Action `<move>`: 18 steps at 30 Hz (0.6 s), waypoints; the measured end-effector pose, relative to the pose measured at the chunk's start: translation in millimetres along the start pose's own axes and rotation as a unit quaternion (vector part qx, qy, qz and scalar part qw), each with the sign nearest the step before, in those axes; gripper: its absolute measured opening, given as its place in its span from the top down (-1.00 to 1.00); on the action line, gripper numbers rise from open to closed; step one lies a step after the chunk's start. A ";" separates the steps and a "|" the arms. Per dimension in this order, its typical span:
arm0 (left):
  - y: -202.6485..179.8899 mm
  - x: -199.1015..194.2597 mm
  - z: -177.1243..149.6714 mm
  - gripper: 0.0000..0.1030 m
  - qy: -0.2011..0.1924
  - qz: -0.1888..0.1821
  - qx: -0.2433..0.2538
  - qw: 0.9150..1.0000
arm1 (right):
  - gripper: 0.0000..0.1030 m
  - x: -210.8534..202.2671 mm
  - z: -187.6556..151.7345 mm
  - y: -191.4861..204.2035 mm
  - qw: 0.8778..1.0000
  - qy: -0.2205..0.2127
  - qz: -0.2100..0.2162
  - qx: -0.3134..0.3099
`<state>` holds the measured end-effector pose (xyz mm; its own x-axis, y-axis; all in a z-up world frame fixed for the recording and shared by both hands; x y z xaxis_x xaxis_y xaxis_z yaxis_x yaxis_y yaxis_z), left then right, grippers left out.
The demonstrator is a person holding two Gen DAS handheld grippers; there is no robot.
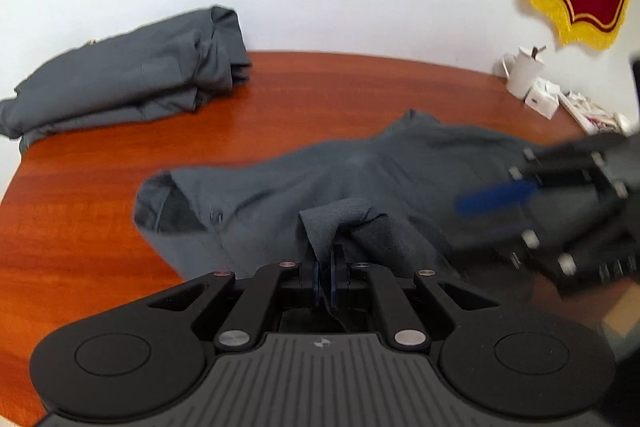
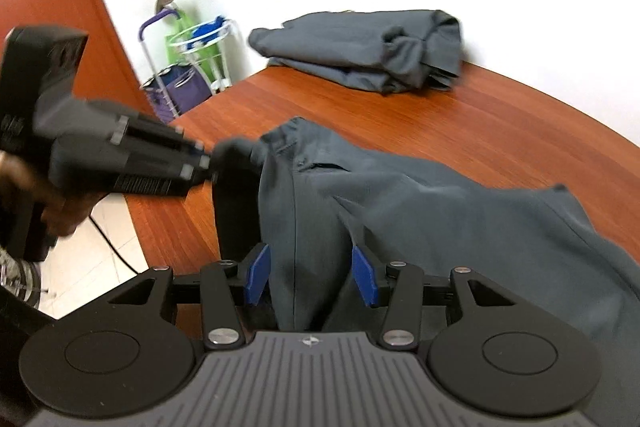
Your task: Fold clothes
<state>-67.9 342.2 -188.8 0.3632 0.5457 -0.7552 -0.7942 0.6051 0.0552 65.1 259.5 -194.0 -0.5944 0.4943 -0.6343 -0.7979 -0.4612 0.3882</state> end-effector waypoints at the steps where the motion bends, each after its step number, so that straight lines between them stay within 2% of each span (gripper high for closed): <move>1: 1.1 0.0 -4.2 0.90 0.003 0.001 -0.003 1.000 | 0.00 5.5 3.0 1.4 1.000 0.007 0.006 -0.004; 7: 12.8 7.3 -32.5 0.90 0.034 0.013 -0.024 0.999 | 0.00 33.1 7.9 16.9 0.998 0.035 0.042 -0.014; 18: 23.4 15.9 -48.7 0.89 0.051 0.016 -0.047 0.997 | 0.02 71.5 25.2 37.8 0.995 0.063 0.071 -0.033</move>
<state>-104.4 336.9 -231.3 0.2886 0.4993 -0.8169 -0.8490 0.5279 0.0228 -10.1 296.0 -207.9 -0.6797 0.3274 -0.6563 -0.6963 -0.5694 0.4370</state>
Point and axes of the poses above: each gripper's, at about its wrist camera, not at the fingertips, and x roughly the way its jaws point, y to its left, z to its top, the point moved 10 cm from there along x, roughly the way its jaws point, and after that the axes turned 14 degrees about z, right-handed, at the moved point
